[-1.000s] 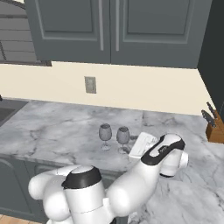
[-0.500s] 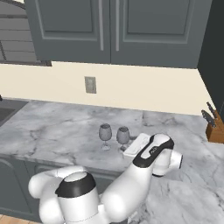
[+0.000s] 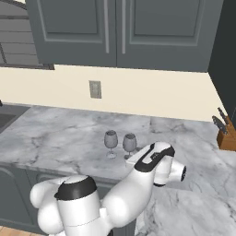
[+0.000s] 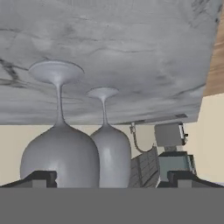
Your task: Retrieve the wine glasses from the counter and place one next to each plate.
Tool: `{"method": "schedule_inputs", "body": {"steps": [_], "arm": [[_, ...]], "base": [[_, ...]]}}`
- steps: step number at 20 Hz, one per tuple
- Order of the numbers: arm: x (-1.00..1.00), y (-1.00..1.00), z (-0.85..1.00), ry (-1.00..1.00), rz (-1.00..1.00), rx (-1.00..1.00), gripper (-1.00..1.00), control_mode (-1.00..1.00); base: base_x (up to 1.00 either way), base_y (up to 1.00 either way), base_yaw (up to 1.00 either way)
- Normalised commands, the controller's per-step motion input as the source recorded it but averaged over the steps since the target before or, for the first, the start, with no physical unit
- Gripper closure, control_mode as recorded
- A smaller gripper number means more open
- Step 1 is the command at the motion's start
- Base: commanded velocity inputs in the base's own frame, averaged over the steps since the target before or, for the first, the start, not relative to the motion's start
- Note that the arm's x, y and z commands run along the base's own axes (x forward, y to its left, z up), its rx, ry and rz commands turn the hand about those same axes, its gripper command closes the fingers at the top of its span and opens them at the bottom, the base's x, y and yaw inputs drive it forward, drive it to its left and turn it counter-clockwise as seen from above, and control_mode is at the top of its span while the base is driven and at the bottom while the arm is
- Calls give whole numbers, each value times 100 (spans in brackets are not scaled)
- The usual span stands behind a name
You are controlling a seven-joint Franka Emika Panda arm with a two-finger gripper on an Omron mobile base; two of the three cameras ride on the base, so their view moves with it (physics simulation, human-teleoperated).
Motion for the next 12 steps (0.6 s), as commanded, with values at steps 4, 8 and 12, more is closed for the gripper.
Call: {"method": "schedule_inputs", "body": {"steps": [4, 8, 12], "arm": [[19, 0, -28, 7, -6, 0, -100, -100], [23, 0, -23, 11, -6, 0, -100, -100], [22, 0, -22, 13, -7, 0, -100, -100]], "base": [[0, 0, 0], [0, 0, 0], [0, 0, 0]]}}
